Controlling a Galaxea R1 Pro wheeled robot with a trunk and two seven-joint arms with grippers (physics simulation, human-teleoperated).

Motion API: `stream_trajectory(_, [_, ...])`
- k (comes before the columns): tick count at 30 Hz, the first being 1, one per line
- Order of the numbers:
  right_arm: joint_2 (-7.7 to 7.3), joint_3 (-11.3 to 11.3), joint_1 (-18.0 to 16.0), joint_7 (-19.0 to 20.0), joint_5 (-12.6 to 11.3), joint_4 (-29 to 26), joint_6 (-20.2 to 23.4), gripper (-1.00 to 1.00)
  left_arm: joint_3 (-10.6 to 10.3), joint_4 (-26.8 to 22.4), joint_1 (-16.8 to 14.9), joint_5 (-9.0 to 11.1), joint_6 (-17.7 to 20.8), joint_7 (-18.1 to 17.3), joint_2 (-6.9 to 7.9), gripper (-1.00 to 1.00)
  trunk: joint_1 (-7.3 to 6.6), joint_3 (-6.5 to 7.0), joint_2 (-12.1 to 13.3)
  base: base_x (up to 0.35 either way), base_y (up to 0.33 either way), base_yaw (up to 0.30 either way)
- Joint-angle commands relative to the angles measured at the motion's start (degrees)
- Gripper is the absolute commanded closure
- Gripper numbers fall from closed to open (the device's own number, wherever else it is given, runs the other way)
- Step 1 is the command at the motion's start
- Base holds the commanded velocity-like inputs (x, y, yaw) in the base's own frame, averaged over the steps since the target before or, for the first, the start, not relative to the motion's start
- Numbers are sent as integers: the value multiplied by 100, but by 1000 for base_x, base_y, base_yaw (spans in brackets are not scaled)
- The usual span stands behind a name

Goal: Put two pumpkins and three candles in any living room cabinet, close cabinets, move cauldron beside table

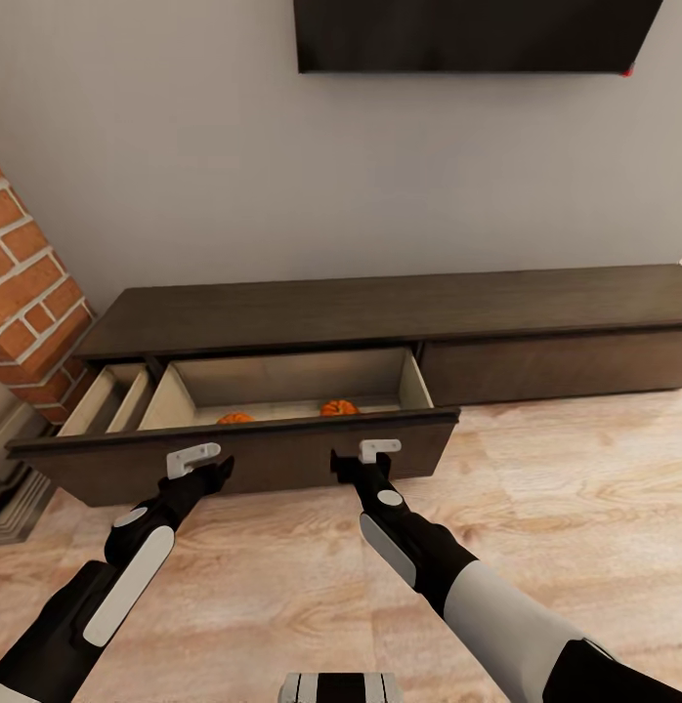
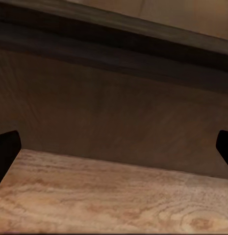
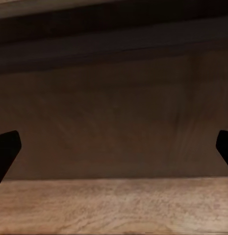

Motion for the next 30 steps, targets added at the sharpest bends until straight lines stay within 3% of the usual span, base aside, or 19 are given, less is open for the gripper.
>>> stream_trajectory(1, [-4,31,-8,-45,-44,-6,-5,-100,-16,-9,-5,52,5,55,6,-100,1,-27,-4,0,0,0])
stream_trajectory(20, [-4,31,-10,-50,-45,-6,-5,-100,4,-9,-5,77,14,49,6,-100,50,-448,-29,0,0,0])
stream_trajectory(30, [-4,31,-8,-51,-45,-6,-5,-100,-1,-9,-5,31,5,52,6,-100,50,-448,-29,0,0,0])
